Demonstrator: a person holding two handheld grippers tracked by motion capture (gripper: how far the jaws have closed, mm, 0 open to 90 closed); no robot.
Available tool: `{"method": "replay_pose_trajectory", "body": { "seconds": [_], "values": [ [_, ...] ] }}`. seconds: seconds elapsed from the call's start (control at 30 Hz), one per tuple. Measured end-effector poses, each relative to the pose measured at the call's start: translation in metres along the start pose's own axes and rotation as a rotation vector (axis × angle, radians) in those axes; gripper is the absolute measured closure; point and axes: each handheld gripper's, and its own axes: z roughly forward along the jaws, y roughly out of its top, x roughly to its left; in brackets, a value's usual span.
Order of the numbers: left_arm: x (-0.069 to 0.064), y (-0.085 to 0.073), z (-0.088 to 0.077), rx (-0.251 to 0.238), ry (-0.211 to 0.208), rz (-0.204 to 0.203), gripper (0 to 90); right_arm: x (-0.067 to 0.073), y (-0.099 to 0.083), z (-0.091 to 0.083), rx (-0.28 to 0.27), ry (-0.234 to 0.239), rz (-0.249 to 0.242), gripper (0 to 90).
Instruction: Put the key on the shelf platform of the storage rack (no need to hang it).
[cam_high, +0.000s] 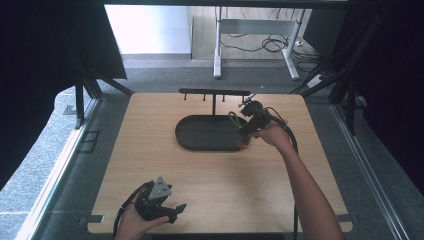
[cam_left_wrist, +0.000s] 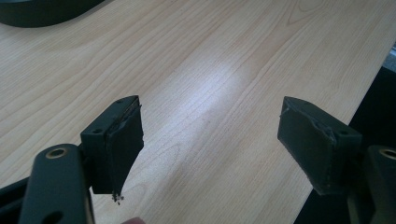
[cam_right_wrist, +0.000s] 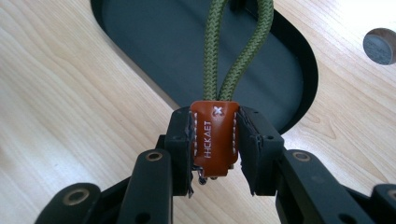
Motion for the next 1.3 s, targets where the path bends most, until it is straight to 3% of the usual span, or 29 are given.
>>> {"method": "replay_pose_trajectory", "body": {
  "seconds": [0.53, 0.87, 1.3],
  "values": [
    [0.000, 0.000, -0.001, -0.003, 0.001, 0.000, 22.8, -0.008, 0.022, 0.024, 0.016, -0.015, 0.011, 66.9],
    [0.000, 0.000, -0.001, -0.006, 0.000, -0.003, 22.9, -0.016, 0.031, 0.032, -0.003, -0.034, 0.030, 66.9],
    [-0.001, 0.001, -0.001, -0.007, -0.003, 0.002, 22.9, -0.021, 0.025, 0.054, -0.002, -0.073, 0.042, 66.6]
  ]
}}
